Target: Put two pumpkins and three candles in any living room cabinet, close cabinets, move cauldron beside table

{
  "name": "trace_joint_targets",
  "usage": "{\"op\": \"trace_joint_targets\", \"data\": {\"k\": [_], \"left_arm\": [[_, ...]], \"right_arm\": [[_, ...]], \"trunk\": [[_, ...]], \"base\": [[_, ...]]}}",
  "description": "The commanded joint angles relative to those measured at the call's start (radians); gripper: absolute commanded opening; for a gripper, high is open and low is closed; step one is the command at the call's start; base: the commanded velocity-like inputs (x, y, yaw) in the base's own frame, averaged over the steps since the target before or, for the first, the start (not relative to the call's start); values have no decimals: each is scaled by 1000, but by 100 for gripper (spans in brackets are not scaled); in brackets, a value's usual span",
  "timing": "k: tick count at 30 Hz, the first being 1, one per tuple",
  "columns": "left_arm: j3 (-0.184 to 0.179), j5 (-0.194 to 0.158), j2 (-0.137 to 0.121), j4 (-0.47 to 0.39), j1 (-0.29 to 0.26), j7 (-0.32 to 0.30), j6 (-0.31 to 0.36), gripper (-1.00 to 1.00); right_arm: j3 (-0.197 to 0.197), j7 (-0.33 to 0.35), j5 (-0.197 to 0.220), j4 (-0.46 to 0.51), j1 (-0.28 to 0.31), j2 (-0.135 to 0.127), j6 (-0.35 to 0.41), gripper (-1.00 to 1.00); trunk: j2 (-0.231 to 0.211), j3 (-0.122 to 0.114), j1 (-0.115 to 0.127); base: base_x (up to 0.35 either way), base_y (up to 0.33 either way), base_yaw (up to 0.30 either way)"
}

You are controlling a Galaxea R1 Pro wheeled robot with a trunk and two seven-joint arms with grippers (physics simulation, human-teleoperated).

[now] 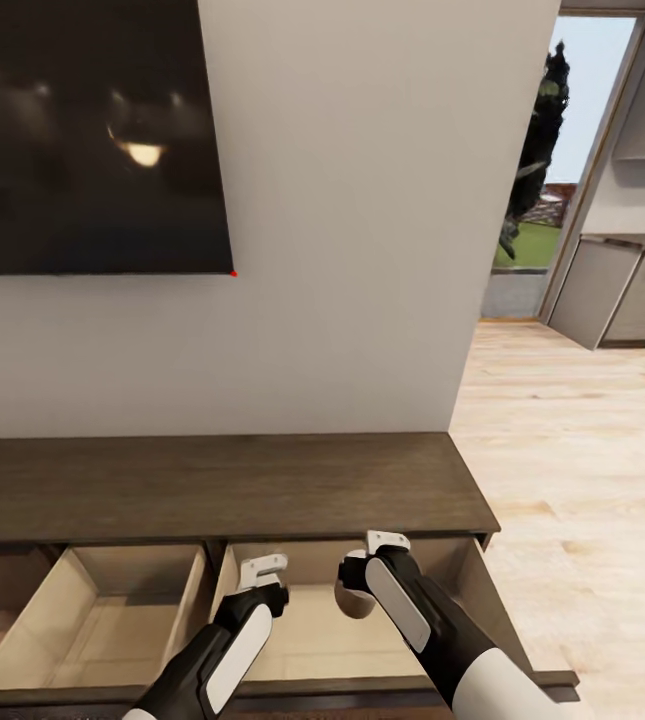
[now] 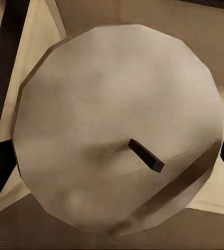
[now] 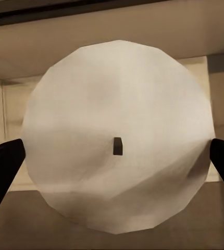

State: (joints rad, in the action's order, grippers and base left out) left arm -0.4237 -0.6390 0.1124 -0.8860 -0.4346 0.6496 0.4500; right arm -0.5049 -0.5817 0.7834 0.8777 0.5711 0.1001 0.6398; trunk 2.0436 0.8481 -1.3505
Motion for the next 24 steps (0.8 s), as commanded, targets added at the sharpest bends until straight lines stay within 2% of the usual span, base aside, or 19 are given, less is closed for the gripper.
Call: {"op": "trace_joint_targets", "data": {"k": [1, 18, 24], "left_arm": [[-3, -6, 0, 2, -1, 8, 1, -100], [-3, -5, 3, 9, -1, 8, 1, -100], [-36, -5, 1, 9, -1, 8, -2, -100]], "right_arm": [[-3, -10, 10, 1, 1, 0, 0, -100], [-3, -10, 8, 1, 1, 0, 0, -100], [-3, -10, 8, 2, 1, 0, -1, -100]], "trunk": [[8, 4, -4], [127, 57, -69], [169, 76, -92]], "base": [[0, 0, 0], [0, 0, 0], [0, 0, 0]]}}
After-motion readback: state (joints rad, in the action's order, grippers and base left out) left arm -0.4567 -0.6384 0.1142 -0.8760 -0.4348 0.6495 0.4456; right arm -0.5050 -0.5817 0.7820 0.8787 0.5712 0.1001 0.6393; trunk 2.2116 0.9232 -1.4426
